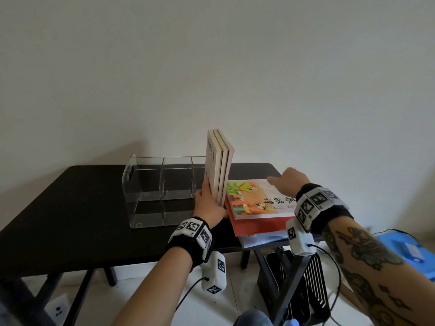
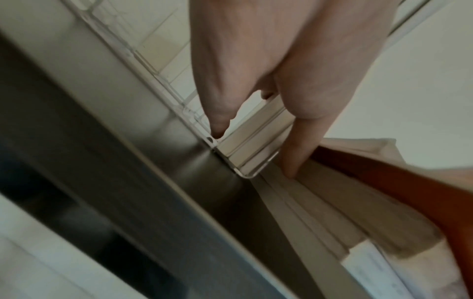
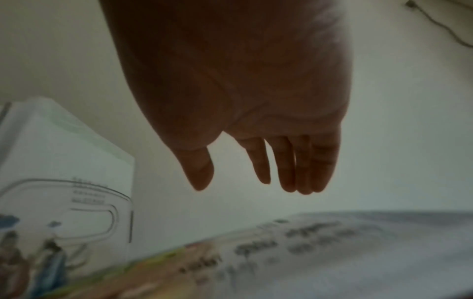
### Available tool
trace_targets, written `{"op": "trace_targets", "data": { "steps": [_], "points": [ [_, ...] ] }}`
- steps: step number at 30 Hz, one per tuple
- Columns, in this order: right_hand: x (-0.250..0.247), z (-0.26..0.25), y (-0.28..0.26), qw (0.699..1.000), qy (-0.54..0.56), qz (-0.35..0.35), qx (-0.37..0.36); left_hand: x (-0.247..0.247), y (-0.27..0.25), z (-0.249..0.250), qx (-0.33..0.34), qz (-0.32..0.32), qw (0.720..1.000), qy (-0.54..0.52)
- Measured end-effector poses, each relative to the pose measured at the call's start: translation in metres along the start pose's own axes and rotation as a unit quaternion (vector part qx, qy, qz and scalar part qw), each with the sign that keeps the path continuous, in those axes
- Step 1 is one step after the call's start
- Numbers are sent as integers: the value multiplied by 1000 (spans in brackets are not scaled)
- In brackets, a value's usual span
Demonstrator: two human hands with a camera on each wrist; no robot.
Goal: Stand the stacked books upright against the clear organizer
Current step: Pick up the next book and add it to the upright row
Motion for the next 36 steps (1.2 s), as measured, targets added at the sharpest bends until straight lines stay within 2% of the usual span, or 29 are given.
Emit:
{"op": "trace_targets", "data": {
  "steps": [2,5,10,15,17,21,25,28,30,32,36],
  "points": [
    [13,14,3,999,-23,-42,24,0,0,1,9,-4,1000,-10],
    [22,30,3,995,-43,-70,52,4,8,-8,32,7,999,-19],
    [23,46,8,993,-50,-59,87,2,-3,0,40,16,999,-3],
    [16,54,6,992,19,-62,109,2,-10,-1,-2,31,999,16],
    [10,56,4,990,57,-43,124,2,-11,-1,-10,30,999,29],
    [-11,51,-2,986,84,39,140,1,-11,-1,-20,18,999,35],
    [-42,31,-8,986,119,81,87,-1,-16,1,-9,28,999,37],
    [-70,7,-14,979,161,109,56,-2,-22,5,-12,11,998,58],
    [-91,-12,-23,966,201,163,21,-1,-24,5,-21,-5,997,68],
    [-110,-35,-36,937,238,253,-29,-2,-25,6,-29,-17,996,77],
    [-137,-80,-72,838,344,395,-153,-5,-29,11,-30,-31,996,75]
  ]
}}
Point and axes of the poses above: each hand's wrist, its own y-axis towards the middle knuckle, its own x-axis out of the palm, z = x × y, the point moved 4 cm from there along y, towards the middle knuckle, and after that the axes turned 7 degrees about -x, right-handed, at the moved point
